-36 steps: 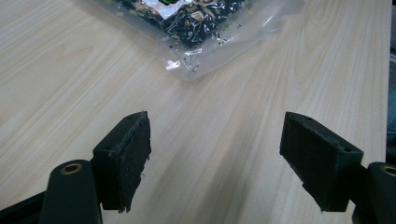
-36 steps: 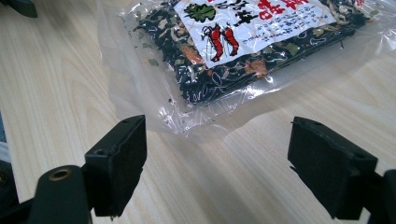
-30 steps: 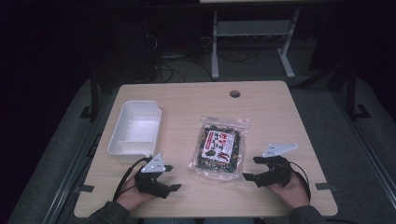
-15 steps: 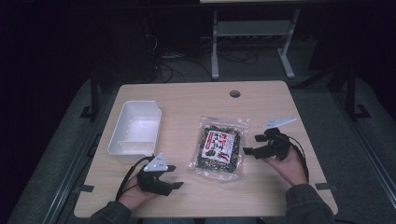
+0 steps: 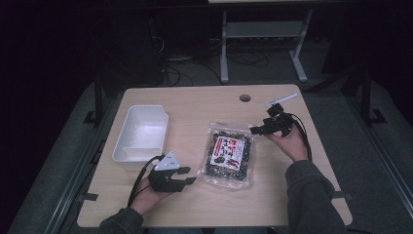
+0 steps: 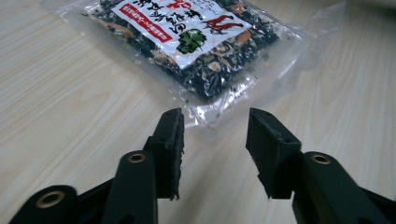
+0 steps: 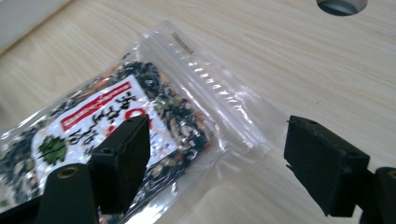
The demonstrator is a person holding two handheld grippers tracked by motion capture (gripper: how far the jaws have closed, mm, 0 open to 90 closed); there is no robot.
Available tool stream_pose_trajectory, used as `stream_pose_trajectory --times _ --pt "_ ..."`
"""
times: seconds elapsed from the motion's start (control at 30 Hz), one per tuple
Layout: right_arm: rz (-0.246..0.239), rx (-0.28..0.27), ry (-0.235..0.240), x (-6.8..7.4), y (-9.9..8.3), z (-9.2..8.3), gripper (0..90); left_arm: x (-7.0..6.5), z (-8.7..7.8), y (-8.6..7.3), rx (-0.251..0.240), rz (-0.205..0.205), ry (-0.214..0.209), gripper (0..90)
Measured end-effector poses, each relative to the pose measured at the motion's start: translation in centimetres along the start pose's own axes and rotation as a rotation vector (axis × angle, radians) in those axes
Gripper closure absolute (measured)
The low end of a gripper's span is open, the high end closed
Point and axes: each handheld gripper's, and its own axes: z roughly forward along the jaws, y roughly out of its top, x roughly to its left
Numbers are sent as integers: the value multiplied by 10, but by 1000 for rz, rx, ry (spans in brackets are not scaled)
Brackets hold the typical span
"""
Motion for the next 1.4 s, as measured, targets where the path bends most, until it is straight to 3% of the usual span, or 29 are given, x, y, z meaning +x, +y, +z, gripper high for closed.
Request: stream_pose_trajectory --times 0.07,0.17,0.23,0.47,0.73,0.8,0.83,0.9,1.07,1.13,1.3,1.33,1.4 --pt "8 13 -16 -5 3 8 242 2 8 5 11 -30 -11 646" --pt "38 46 -20 -11 5 16 242 3 15 10 28 -28 -8 728" --pt "62 67 -36 -18 6 27 300 2 24 15 53 -11 -2 762" --pt "120 79 -53 -29 3 41 338 4 32 13 92 -20 -9 778" --pt "210 87 33 -39 -4 52 469 4 37 11 119 -14 -6 770" --pt "212 87 46 -39 -4 53 518 5 37 11 121 -13 -4 764" --pt "200 96 52 -37 -5 55 596 5 37 11 118 -16 -5 761" --pt "181 99 25 -36 -5 54 692 5 37 11 120 -15 -6 759" --pt "188 40 67 -38 -11 45 857 5 37 11 120 -11 -9 751" --pt "186 6 86 -39 -13 41 882 5 37 11 121 -11 -7 748" --pt "154 -6 95 -35 -15 31 892 7 36 11 113 -20 -7 732" --pt "147 -43 117 -33 -17 23 895 8 35 10 106 -29 -21 729" --pt "126 -75 117 -30 -19 15 895 9 34 10 103 -29 -25 729"
